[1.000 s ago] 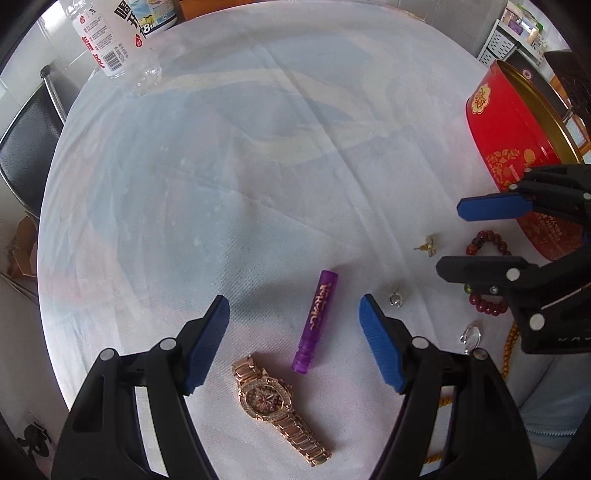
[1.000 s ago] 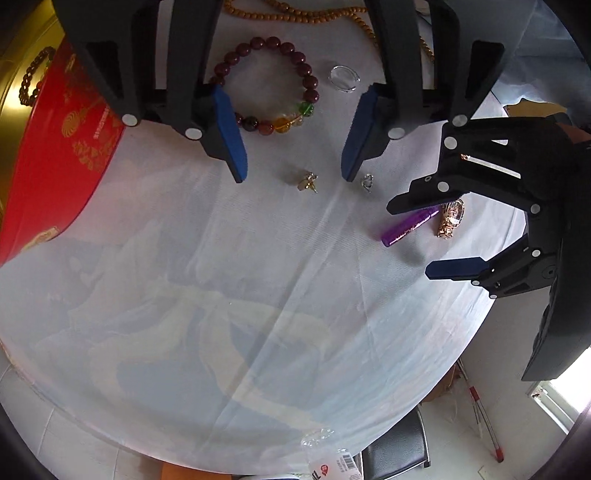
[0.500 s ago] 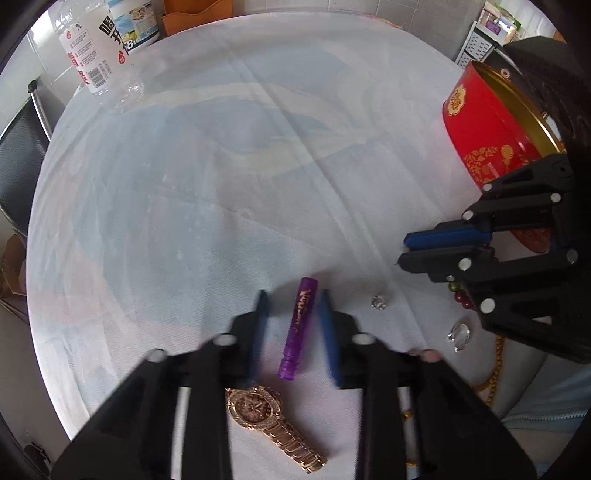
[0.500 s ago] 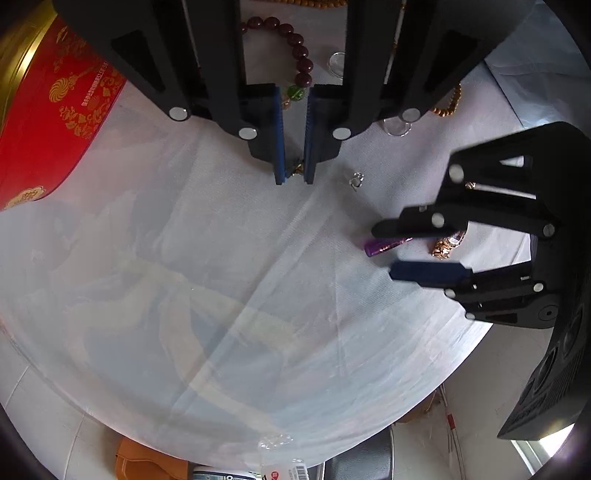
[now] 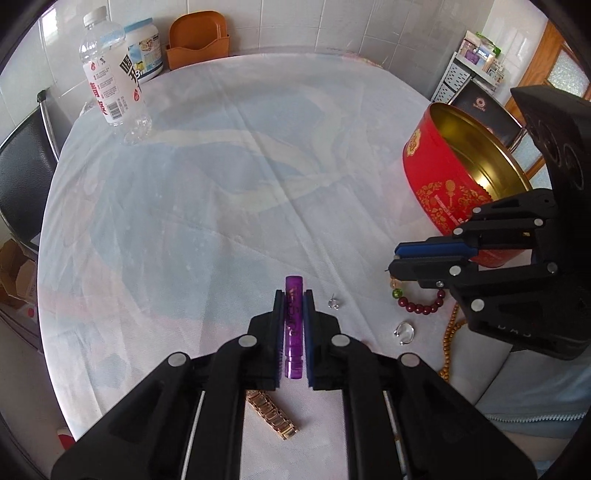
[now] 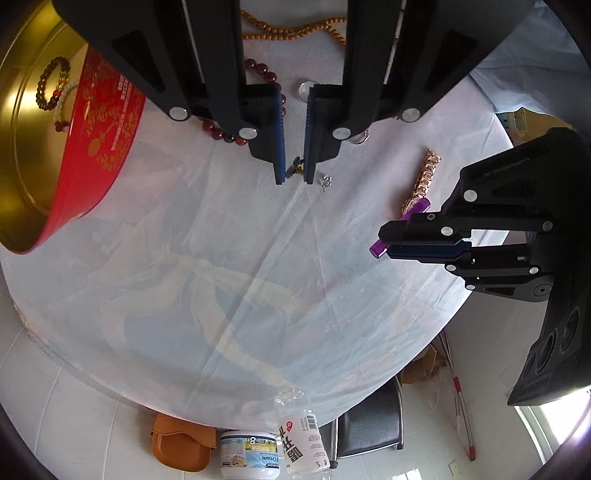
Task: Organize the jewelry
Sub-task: 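Carry lipstick and earring over the tin and lower them inside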
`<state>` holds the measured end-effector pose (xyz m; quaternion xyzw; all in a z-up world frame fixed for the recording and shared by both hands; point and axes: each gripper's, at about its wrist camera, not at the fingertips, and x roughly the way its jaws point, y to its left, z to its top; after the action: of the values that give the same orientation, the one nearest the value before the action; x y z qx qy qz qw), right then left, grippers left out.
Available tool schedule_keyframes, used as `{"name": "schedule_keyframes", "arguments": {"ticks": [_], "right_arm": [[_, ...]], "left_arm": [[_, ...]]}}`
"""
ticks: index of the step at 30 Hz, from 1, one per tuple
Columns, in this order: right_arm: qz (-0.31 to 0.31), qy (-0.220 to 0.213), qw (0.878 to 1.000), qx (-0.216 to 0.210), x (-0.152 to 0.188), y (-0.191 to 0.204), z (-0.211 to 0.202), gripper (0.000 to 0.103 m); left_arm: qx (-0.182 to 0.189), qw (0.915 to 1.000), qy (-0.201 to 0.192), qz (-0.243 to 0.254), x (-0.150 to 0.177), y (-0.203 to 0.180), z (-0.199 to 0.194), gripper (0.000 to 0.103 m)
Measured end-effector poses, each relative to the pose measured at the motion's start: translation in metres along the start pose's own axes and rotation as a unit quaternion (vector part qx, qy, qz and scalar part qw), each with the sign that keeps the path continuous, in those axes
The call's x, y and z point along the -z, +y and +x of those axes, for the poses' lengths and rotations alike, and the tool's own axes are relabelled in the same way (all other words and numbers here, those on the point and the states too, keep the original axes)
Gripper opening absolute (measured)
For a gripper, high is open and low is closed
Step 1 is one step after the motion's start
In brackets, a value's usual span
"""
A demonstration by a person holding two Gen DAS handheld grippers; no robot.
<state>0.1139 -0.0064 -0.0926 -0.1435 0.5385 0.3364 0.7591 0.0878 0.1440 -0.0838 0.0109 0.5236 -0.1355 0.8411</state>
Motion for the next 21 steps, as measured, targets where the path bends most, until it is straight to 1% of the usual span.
{"name": "schedule_keyframes", "arguments": {"ticks": [1, 2, 7, 10, 14, 17, 21], "right_arm": [[0.007, -0.006, 1.000, 0.001, 0.003, 0.001, -0.005, 0.011], [0.015, -0.011, 1.000, 0.001, 0.013, -0.003, -0.018, 0.011], [0.054, -0.031, 0.998, 0.012, 0.032, 0.003, -0.036, 0.011], [0.082, -0.032, 0.996, 0.017, 0.049, 0.006, -0.044, 0.011], [0.093, -0.032, 0.995, 0.031, 0.065, 0.010, -0.058, 0.011], [0.095, -0.054, 0.993, 0.038, 0.066, 0.004, -0.075, 0.011], [0.097, -0.100, 0.990, 0.029, 0.060, -0.016, -0.098, 0.011]], "left_arm": [[0.001, 1.0000, -0.003, 0.003, 0.001, -0.001, -0.002, 0.010], [0.003, 1.0000, -0.006, 0.006, 0.004, -0.003, -0.006, 0.010], [0.019, 0.9995, -0.014, 0.021, 0.014, -0.006, -0.011, 0.010], [0.033, 0.9989, -0.014, 0.031, 0.019, -0.011, -0.010, 0.010], [0.044, 0.9985, -0.013, 0.030, 0.018, -0.017, -0.012, 0.010], [0.046, 0.9980, -0.028, 0.034, 0.009, -0.026, -0.023, 0.010], [0.025, 0.9973, -0.055, 0.041, -0.008, -0.042, -0.039, 0.010]]}}
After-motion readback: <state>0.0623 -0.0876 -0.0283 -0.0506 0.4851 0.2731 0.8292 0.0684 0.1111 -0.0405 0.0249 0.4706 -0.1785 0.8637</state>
